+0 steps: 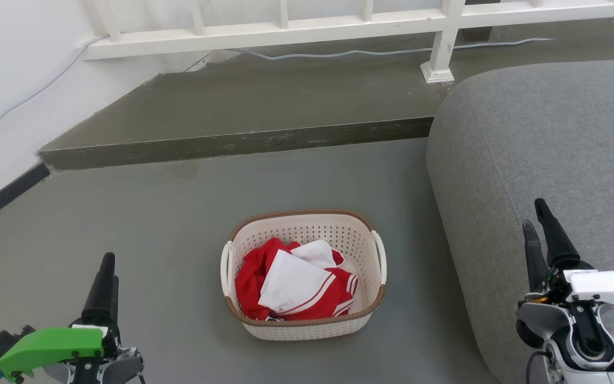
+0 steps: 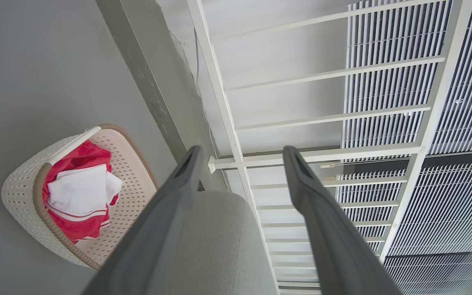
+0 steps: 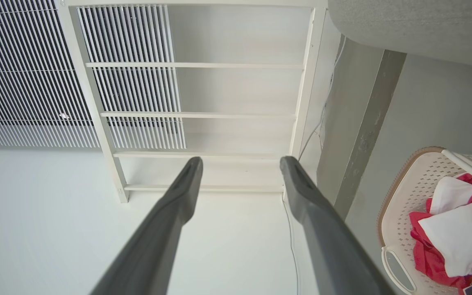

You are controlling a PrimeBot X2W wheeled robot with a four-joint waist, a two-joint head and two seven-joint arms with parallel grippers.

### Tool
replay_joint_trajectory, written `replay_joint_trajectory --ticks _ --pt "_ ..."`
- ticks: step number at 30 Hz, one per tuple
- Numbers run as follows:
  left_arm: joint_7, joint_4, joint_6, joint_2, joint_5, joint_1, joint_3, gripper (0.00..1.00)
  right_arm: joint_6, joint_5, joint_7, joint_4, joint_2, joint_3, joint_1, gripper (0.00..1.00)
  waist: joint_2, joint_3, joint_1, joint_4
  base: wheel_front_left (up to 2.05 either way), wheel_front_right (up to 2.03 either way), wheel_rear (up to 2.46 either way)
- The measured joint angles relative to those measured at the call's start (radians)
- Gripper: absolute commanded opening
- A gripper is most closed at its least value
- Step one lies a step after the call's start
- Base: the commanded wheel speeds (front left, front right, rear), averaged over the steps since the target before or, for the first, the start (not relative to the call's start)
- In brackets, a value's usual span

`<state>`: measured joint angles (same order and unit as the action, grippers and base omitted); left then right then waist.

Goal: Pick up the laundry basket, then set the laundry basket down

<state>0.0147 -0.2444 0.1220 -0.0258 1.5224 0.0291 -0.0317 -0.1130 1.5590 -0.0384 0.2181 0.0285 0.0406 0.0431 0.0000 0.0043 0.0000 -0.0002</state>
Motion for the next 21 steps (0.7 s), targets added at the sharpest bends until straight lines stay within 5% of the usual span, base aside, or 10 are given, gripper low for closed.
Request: replay_joint_trajectory --ticks 21 --pt "-0.082 0.037 0.000 -0.050 -0.281 0.013 0.063 1.00 -0.001 -0.242 0.092 -0.061 0.085 -0.150 0.032 1.00 0.0000 0.005 0.0000 0.000 0.00 0.00 0.00"
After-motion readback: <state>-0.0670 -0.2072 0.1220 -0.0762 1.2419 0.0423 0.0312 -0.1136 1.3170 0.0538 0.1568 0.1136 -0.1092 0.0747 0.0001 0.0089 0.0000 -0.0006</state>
